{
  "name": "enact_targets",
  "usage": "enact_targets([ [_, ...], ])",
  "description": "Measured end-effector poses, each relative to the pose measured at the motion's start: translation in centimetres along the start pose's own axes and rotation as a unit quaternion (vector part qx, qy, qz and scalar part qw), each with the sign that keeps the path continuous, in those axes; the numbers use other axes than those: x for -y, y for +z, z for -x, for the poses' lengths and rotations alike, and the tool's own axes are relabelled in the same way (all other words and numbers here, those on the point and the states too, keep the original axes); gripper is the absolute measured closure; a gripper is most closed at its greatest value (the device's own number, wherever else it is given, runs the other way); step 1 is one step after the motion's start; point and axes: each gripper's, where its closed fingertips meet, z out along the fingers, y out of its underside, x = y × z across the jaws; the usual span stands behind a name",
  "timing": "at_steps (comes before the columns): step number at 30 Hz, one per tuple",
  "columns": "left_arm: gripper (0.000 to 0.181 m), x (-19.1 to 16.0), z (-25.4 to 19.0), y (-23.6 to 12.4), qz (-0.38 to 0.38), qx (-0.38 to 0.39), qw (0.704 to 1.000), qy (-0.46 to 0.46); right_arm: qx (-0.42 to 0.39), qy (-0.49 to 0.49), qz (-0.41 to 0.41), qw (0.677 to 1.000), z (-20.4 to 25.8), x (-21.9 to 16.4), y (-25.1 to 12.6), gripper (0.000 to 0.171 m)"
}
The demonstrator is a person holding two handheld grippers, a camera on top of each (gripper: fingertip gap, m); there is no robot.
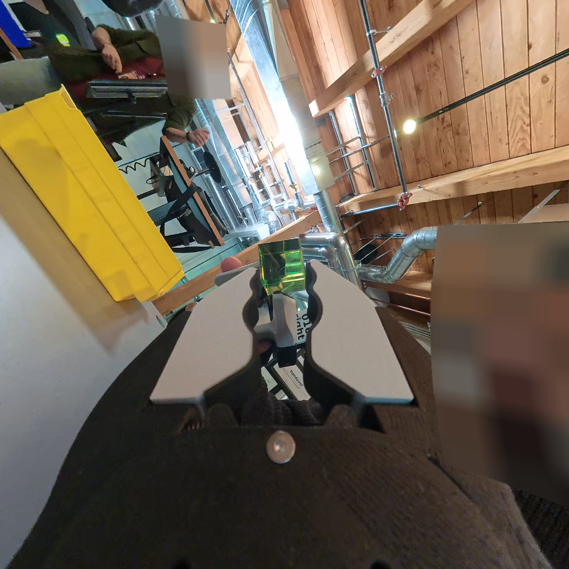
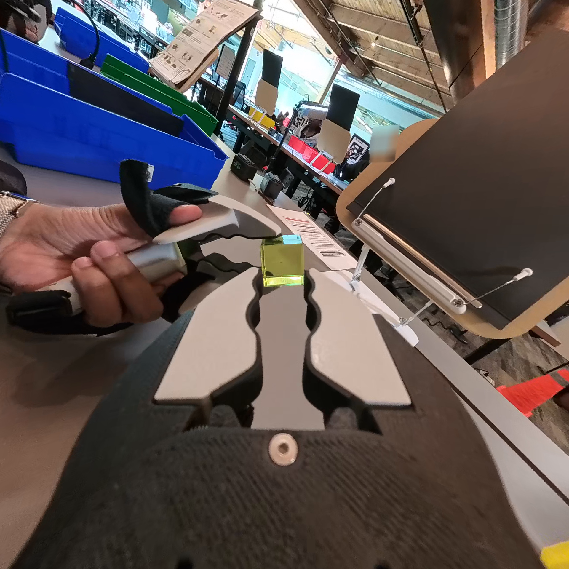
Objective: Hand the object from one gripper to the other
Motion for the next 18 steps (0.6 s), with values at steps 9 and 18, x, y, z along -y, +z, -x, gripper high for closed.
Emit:
enact_targets([
  [9,0.120,1.1,1.4,-0.5,-0.008,0.088,0.994,0.067,-0.012,0.017,0.023,1.000,-1.1,-0.8,-0.1,0.145],
  [18,0.111,2.1,4.9,-2.5,0.081,0.347,0.864,0.355,-0.009,-0.028,0.164,0.986,-1.0,-5.6,0.5,0.146],
])
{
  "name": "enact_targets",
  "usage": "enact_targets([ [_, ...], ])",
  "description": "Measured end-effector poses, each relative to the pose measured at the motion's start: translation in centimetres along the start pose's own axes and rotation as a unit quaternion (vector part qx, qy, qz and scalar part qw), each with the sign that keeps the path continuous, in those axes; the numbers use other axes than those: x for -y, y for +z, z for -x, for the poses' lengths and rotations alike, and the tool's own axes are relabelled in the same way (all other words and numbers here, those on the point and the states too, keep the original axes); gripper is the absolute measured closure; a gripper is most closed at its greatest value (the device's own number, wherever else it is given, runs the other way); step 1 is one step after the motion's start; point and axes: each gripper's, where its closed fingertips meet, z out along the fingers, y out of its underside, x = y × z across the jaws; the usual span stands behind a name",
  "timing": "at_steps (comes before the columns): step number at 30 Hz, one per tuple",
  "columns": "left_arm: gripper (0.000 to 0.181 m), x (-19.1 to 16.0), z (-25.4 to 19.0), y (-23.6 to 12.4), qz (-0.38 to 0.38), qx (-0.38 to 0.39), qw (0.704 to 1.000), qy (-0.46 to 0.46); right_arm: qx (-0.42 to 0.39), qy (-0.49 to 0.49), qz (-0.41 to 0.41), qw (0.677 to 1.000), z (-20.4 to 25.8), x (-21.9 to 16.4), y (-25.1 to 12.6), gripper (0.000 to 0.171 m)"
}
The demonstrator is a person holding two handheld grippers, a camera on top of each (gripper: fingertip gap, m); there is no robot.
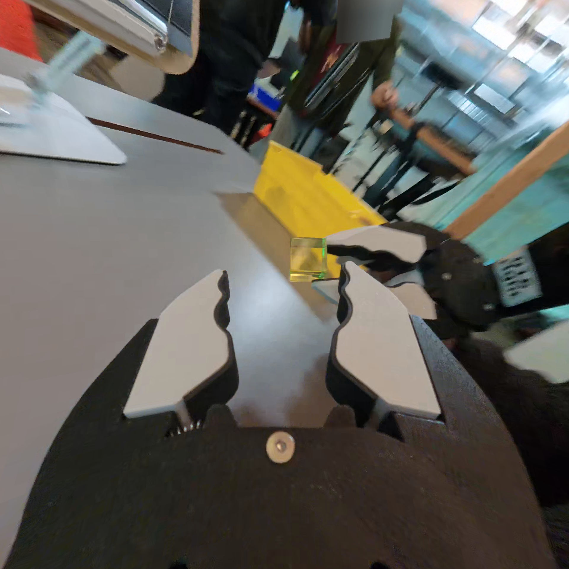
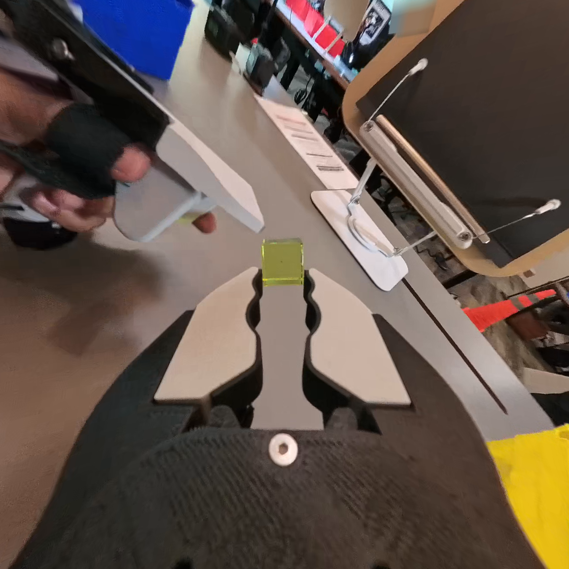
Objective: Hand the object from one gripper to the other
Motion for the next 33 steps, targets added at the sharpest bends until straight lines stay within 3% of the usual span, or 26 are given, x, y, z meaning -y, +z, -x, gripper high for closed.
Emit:
enact_targets([
  [4,0.122,-1.0,0.3,0.2,0.039,0.041,0.995,0.078,-0.002,-0.068,0.032,0.997,1.1,-0.5,0.5,0.145],
  [12,0.138,-2.5,0.2,0.5,0.082,0.032,0.993,0.078,-0.014,-0.183,0.065,0.981,2.5,-0.6,0.9,0.145],
  [17,0.151,-2.8,-0.1,0.5,0.090,0.029,0.991,0.096,-0.014,-0.187,0.068,0.980,2.6,-0.7,0.9,0.145],
  [27,0.152,-2.5,-0.1,0.4,0.083,0.032,0.989,0.116,-0.022,-0.183,0.057,0.981,2.3,-0.5,0.9,0.145],
  [33,0.151,-1.8,0.7,0.1,0.065,0.048,0.992,0.097,-0.018,-0.133,0.036,0.990,1.8,-0.4,0.7,0.143],
])
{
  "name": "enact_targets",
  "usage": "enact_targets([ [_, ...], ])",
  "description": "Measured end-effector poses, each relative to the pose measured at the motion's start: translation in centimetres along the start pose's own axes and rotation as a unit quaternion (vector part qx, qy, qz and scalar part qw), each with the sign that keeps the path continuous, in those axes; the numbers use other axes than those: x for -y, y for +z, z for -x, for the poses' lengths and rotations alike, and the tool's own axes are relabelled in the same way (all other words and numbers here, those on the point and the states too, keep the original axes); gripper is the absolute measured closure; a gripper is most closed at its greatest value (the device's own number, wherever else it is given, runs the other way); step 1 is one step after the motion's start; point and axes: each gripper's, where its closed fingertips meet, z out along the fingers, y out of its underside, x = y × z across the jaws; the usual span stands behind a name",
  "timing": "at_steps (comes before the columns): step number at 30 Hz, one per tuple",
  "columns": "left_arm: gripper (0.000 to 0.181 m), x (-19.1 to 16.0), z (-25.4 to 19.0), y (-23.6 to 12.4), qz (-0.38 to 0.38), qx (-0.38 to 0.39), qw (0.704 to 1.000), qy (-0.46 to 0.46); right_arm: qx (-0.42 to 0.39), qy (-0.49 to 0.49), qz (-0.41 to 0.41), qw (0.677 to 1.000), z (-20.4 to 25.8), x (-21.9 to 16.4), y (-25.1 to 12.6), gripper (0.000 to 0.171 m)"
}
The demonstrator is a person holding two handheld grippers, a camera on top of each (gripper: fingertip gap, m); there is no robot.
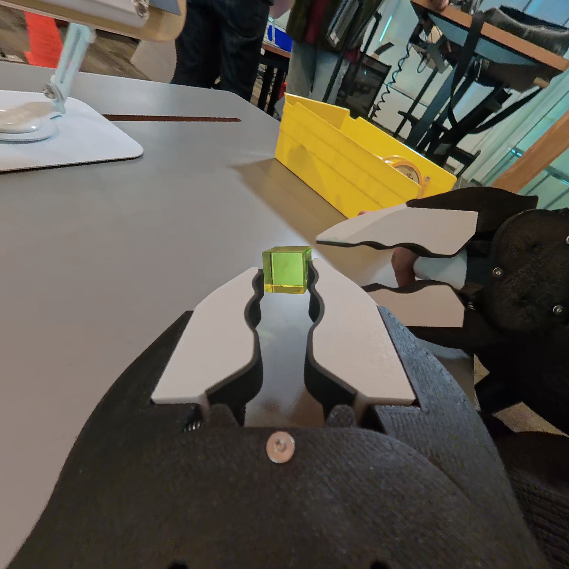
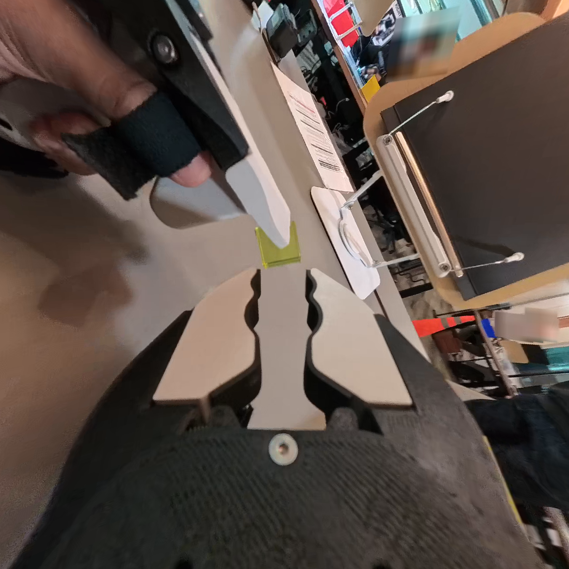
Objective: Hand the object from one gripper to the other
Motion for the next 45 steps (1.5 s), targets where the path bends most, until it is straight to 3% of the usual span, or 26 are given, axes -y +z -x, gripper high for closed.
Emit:
enact_targets([
  [5,0.151,1.4,0.9,-0.9,-0.050,-0.021,0.996,-0.076,0.033,0.114,-0.033,0.992,-0.6,0.0,-0.2,0.142],
  [9,0.153,2.1,1.4,-1.4,-0.085,-0.063,0.980,-0.169,0.058,0.235,-0.085,0.967,-2.0,0.6,-1.0,0.145],
  [12,0.153,2.6,1.6,-1.7,-0.106,-0.087,0.968,-0.212,0.092,0.348,-0.127,0.924,-3.1,0.9,-1.6,0.142],
  [16,0.154,3.1,1.2,-2.0,-0.123,-0.119,0.958,-0.232,0.161,0.506,-0.166,0.831,-3.9,0.7,-1.9,0.131],
  [19,0.154,3.3,0.7,-1.9,-0.126,-0.137,0.955,-0.231,0.199,0.570,-0.183,0.776,-4.0,0.8,-2.0,0.127],
  [30,0.153,3.1,-1.7,-1.4,-0.114,-0.177,0.957,-0.197,0.270,0.638,-0.208,0.690,-3.0,2.1,-2.1,0.132],
  [39,0.153,2.8,-2.9,-1.0,-0.105,-0.191,0.957,-0.190,0.297,0.639,-0.195,0.682,-2.0,2.5,-1.9,0.134],
  [45,0.153,2.7,-3.2,-1.0,-0.104,-0.195,0.957,-0.188,0.300,0.631,-0.189,0.690,-1.7,2.7,-2.0,0.145],
])
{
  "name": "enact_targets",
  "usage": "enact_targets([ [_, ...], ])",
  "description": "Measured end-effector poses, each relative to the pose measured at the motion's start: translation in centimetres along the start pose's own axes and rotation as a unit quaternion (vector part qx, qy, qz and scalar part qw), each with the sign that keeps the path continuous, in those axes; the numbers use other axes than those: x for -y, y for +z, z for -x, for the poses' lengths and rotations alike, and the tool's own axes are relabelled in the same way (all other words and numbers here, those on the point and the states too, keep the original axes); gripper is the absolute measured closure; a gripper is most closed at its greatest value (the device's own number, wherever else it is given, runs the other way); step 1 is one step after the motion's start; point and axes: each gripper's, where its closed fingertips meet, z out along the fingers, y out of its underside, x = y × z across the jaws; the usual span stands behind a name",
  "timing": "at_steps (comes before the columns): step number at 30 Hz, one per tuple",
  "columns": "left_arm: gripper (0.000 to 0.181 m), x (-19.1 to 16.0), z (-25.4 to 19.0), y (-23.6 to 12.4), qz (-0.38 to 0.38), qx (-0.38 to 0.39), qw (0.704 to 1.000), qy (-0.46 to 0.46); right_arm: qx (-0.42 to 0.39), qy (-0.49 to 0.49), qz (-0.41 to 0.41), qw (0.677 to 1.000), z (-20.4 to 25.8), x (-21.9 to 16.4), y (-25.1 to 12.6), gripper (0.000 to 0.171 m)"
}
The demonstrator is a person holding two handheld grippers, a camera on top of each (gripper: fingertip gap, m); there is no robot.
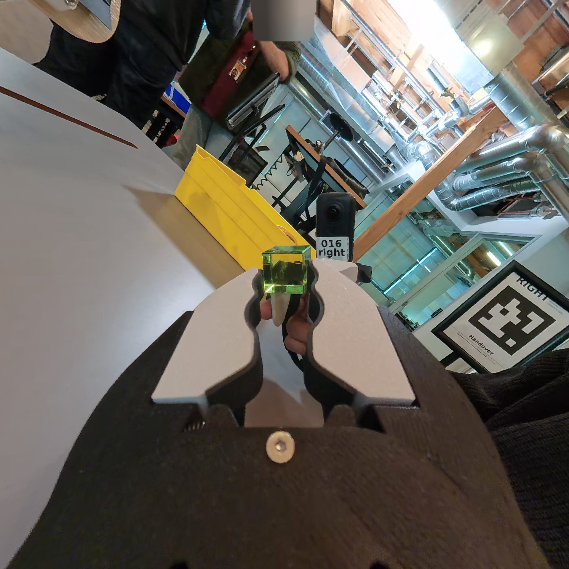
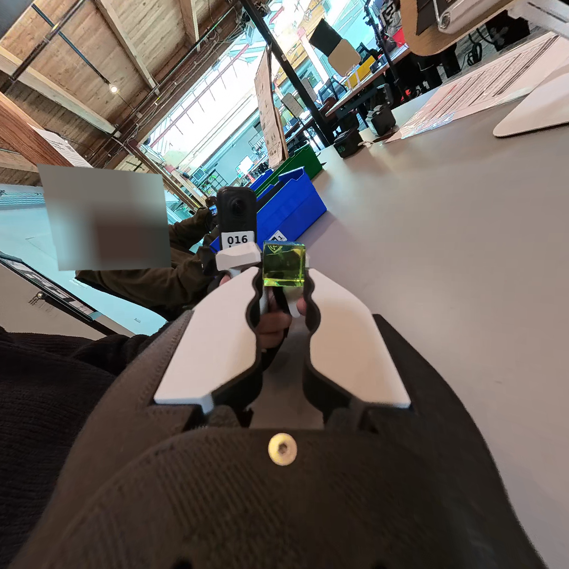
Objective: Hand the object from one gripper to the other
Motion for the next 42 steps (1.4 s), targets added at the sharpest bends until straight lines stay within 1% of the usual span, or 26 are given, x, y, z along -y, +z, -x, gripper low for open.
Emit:
enact_targets([
  [8,0.153,0.0,-0.1,0.1,0.001,-0.010,1.000,-0.013,-0.018,-0.021,0.006,1.000,0.0,0.0,-0.1,0.146],
  [11,0.152,-0.1,0.5,0.0,0.003,0.013,1.000,-0.011,-0.055,-0.052,0.014,0.997,-0.8,0.1,-0.4,0.145],
  [14,0.125,0.0,1.6,-0.2,0.007,0.052,0.999,0.004,-0.107,-0.098,0.024,0.989,-1.7,0.5,-1.1,0.145],
  [17,0.100,-0.8,2.1,-0.1,0.047,0.073,0.996,0.021,-0.152,-0.145,0.049,0.976,-2.6,0.5,-1.6,0.145],
  [19,0.092,-1.4,2.5,-0.1,0.071,0.091,0.993,0.036,-0.170,-0.168,0.067,0.969,-2.8,0.1,-1.5,0.146],
  [20,0.092,-1.6,2.7,-0.1,0.080,0.098,0.991,0.043,-0.178,-0.181,0.079,0.964,-2.9,-0.2,-1.4,0.146],
  [22,0.097,-2.1,2.9,-0.1,0.099,0.107,0.988,0.053,-0.198,-0.216,0.105,0.950,-3.2,-0.8,-1.2,0.146],
  [24,0.111,-2.4,2.9,-0.2,0.111,0.108,0.986,0.057,-0.221,-0.261,0.132,0.930,-3.5,-1.3,-1.1,0.146],
  [25,0.120,-2.4,2.9,-0.2,0.114,0.103,0.987,0.049,-0.234,-0.285,0.146,0.918,-3.6,-1.5,-1.1,0.146],
  [26,0.124,-2.4,2.7,-0.3,0.114,0.092,0.989,0.033,-0.245,-0.310,0.159,0.905,-3.7,-1.7,-1.1,0.146],
  [28,0.127,-2.3,2.7,-0.4,0.107,0.076,0.991,-0.008,-0.266,-0.360,0.186,0.875,-3.9,-2.1,-1.0,0.146],
  [30,0.128,-2.6,3.1,-0.6,0.116,0.078,0.990,-0.028,-0.282,-0.409,0.211,0.842,-4.0,-2.6,-0.9,0.146],
  [33,0.133,-3.2,3.7,-0.8,0.142,0.097,0.985,-0.018,-0.296,-0.479,0.247,0.788,-4.0,-3.3,-0.6,0.146],
  [36,0.137,-3.9,4.0,-0.8,0.162,0.106,0.981,-0.013,-0.300,-0.529,0.272,0.746,-3.8,-4.0,-0.3,0.146],
  [39,0.145,-4.3,4.2,-0.8,0.173,0.112,0.979,-0.008,-0.301,-0.558,0.285,0.719,-3.7,-4.3,-0.1,0.146],
  [40,0.150,-4.4,4.2,-0.9,0.175,0.114,0.978,-0.004,-0.301,-0.563,0.287,0.714,-3.7,-4.4,-0.1,0.146],
  [42,0.151,-4.5,4.2,-0.9,0.181,0.116,0.977,0.002,-0.300,-0.566,0.288,0.711,-3.7,-4.4,-0.1,0.145],
])
